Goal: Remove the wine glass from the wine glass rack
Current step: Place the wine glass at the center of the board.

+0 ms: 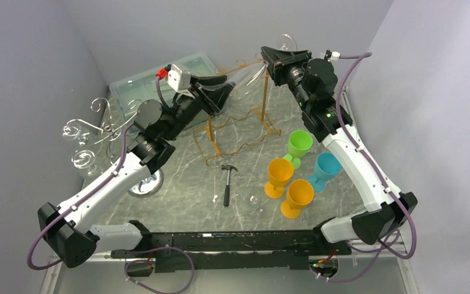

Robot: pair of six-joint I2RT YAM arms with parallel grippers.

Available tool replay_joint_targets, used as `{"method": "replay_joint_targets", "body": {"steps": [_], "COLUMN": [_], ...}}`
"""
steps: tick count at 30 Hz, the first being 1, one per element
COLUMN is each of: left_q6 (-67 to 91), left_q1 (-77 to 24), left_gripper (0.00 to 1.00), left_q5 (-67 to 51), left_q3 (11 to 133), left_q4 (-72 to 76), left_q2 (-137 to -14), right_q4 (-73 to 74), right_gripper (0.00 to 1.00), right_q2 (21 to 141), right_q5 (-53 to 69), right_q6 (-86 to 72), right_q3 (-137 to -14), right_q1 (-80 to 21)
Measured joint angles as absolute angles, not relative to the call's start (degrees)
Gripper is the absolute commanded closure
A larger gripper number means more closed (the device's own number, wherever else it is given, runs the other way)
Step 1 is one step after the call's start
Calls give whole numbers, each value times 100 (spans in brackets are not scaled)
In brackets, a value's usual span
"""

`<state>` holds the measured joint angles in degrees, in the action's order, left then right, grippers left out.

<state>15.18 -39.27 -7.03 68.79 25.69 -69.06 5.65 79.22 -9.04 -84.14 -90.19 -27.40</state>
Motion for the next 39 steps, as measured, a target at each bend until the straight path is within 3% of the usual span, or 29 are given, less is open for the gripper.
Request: {"method": "replay_joint_targets", "body": {"steps": [10, 18, 39], "left_q6": [1573, 1400, 1485], "left_q1": [-4104, -4311, -4729], "left_gripper": [75, 100, 100], "left_q5": [-478, -139, 805], "left_q3": [6967, 7087, 7822], "left_q4": [2626, 2550, 1330], "left_q2": [-6997, -7063, -7105], "right_q4": [283, 154, 10], "right_gripper": [100, 100, 57], "right_q2": [7752, 7625, 7102], "right_q5": [-1039, -1199, -993], "right_q6": [-8589, -8667, -8447], "right_q3": [-8753, -8615, -7994], "right_q1": [-2766, -2783, -2871]}}
